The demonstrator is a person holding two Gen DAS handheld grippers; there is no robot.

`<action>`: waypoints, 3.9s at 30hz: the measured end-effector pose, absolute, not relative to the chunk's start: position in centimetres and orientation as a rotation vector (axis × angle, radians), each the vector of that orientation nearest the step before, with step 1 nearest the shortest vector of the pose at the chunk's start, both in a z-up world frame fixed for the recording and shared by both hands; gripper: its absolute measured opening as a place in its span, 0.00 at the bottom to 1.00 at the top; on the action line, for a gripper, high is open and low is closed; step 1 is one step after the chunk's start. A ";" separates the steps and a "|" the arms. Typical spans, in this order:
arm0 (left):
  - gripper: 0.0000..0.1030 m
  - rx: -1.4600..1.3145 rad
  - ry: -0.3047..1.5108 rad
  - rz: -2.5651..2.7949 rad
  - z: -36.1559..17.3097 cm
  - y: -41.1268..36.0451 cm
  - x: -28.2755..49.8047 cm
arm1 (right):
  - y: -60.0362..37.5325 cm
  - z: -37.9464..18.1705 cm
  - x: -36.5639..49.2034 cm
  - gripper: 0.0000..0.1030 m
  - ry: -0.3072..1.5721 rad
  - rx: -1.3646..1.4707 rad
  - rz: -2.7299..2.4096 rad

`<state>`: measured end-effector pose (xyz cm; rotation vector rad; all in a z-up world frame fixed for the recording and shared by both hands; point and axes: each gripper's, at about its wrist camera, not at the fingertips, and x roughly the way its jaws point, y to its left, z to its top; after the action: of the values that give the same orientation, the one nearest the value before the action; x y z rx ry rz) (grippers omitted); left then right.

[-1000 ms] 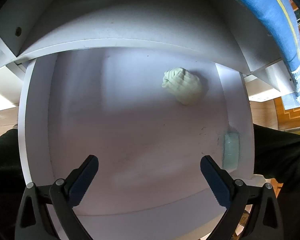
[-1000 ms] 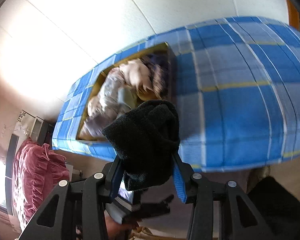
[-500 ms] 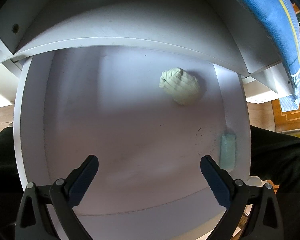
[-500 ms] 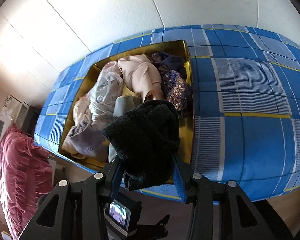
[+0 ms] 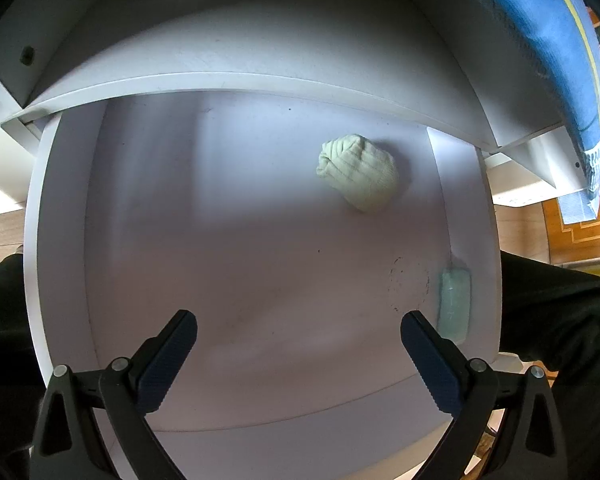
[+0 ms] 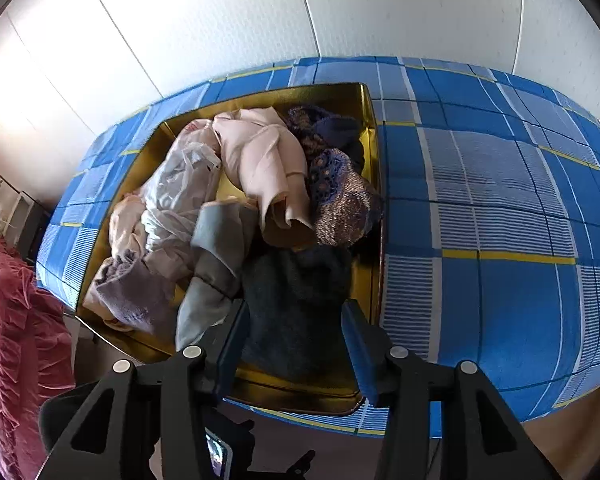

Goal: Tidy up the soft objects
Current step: 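Lower the black cloth into the gold tray and open the right tool, then withdraw the right tool from the tray back to the cubby, then reach the right tool to the mint plastic bundle while the left tool approaches the cream knit roll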

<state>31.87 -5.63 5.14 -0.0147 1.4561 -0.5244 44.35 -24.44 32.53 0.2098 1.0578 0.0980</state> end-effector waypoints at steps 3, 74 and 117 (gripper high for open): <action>0.99 -0.011 1.456 -0.522 5.1 -5.6 31.9 | -24.7 33.2 43.9 0.47 1.023 0.225 0.112; 0.99 0.041 1.429 -0.444 4.6 -4.6 31.9 | -35.6 5.8 30.1 0.47 1.517 0.356 -0.305; 0.99 0.037 1.450 -0.452 3.5 -5.9 31.8 | -36.5 4.1 30.0 0.45 1.547 0.489 -0.345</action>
<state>31.79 -5.94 3.51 0.0369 1.4501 -0.4521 29.97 -36.53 4.07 0.4895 1.5470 -0.3448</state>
